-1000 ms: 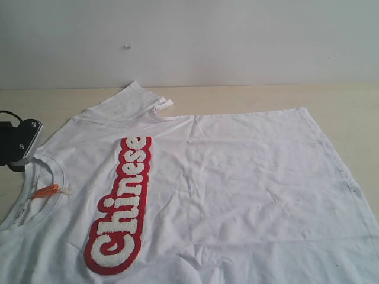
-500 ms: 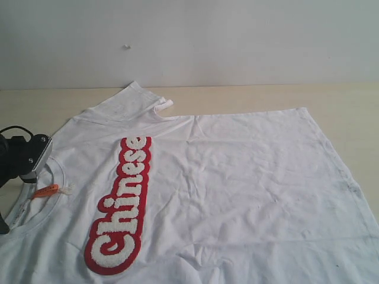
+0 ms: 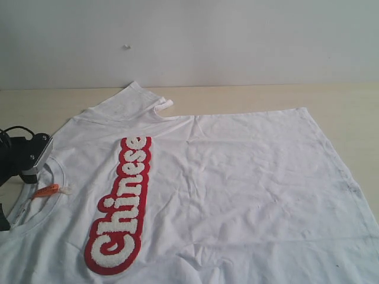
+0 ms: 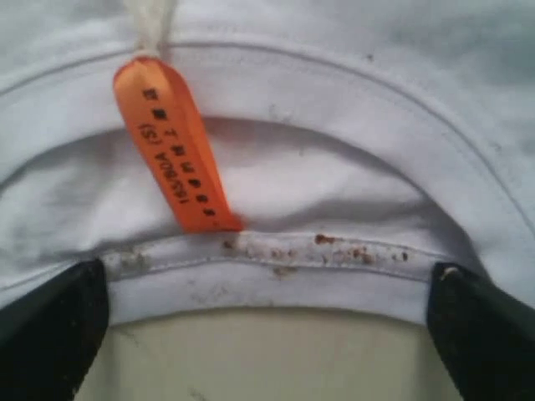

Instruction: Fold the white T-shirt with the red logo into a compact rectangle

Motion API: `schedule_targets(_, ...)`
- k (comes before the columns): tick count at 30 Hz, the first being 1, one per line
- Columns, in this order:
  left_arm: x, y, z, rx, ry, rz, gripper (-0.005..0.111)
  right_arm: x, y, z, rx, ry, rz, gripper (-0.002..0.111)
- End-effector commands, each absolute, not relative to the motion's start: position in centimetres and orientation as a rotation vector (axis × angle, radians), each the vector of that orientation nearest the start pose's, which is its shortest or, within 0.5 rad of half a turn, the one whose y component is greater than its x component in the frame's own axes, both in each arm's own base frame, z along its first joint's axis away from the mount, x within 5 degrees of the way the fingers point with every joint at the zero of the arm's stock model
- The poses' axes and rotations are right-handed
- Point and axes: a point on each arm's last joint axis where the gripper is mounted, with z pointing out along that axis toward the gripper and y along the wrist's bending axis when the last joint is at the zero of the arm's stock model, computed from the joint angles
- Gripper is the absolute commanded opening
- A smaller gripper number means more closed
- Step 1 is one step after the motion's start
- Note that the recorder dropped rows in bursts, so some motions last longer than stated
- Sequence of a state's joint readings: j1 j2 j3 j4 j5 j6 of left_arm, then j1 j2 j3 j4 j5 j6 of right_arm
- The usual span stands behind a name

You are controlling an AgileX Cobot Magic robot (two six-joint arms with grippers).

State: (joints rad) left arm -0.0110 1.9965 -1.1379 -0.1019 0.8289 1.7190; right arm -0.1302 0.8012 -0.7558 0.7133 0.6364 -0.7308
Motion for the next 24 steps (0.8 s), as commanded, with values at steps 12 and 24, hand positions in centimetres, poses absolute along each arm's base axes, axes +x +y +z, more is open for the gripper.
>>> schedule_targets(12,34.2,-1.1,9.6,-2.295,-2.129,0.215,0.105,15.9,1.5,35.0,-0.241,1.982,0.247,0.0)
schedule_targets(24,34.3,-1.5,12.9,-2.366,-2.194,0.156,0.105,15.9,1.5,35.0,-0.242,1.983,0.249,0.0)
